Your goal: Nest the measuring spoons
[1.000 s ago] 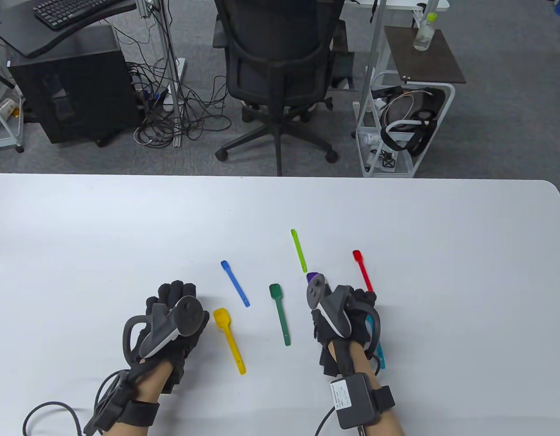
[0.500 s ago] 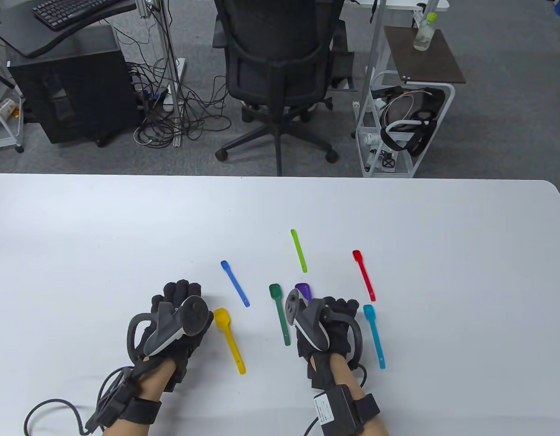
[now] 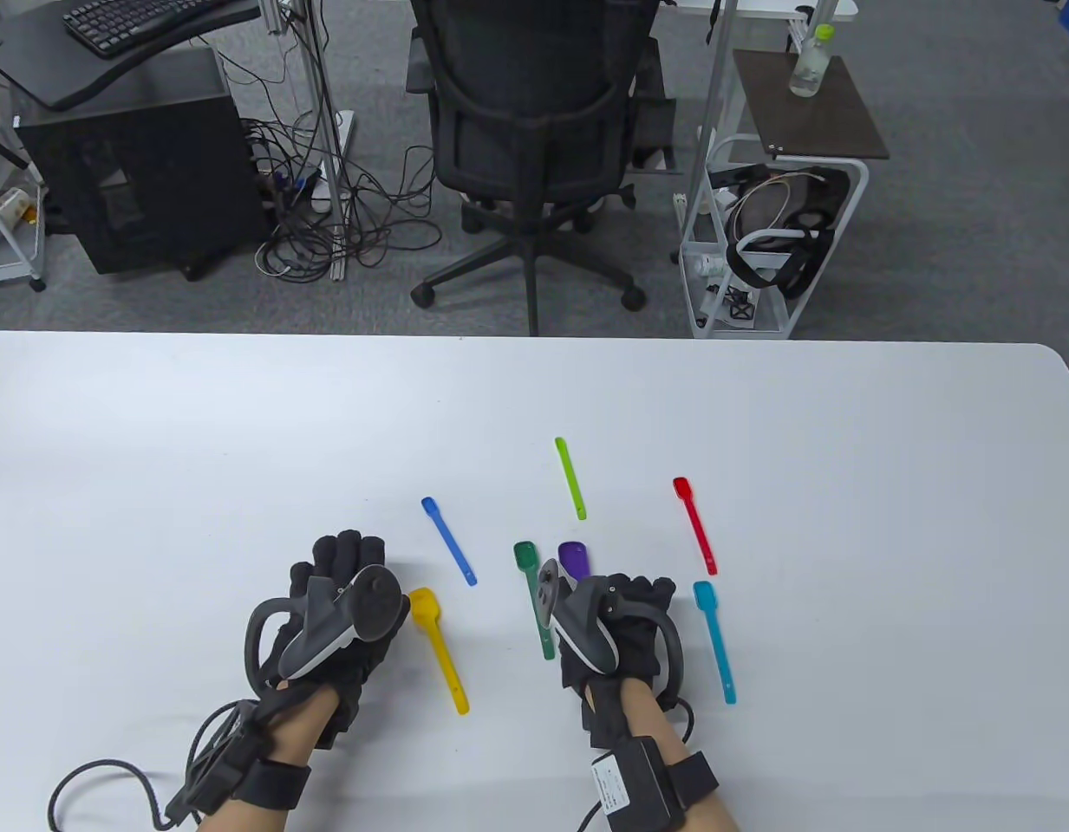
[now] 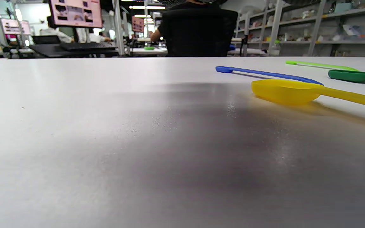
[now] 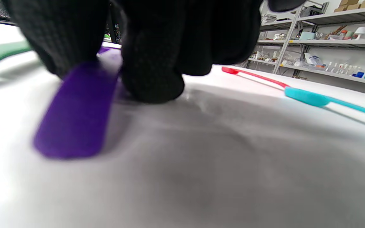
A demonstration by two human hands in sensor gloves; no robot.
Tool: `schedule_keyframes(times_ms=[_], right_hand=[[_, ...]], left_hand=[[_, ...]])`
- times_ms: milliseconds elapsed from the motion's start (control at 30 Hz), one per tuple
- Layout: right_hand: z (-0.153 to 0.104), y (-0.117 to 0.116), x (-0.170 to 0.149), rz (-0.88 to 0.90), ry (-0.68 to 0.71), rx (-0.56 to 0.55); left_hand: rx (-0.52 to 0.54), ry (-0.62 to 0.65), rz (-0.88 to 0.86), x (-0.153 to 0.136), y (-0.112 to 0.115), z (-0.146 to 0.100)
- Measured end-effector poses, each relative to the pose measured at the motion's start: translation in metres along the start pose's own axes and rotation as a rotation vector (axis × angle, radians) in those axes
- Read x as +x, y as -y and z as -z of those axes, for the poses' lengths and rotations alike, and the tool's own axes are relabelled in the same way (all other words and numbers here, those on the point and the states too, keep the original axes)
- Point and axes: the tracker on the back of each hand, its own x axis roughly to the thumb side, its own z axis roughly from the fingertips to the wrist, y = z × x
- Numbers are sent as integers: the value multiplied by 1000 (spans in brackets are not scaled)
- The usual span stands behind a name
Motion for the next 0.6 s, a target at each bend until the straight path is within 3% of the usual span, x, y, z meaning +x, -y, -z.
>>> schedule_keyframes(times_ms=[300, 367, 467, 600], right_hand=[[10, 8, -28, 154, -54, 7], [12, 10, -35, 187, -65, 0], [15, 11, -46, 211, -91, 8], [18, 10, -57, 232, -104, 12]], left_hand=[[14, -4, -32, 9, -4, -3], [58, -93, -59, 15, -10, -7], [115, -91, -134, 28, -17, -8], [96, -81, -93, 47, -17, -8]])
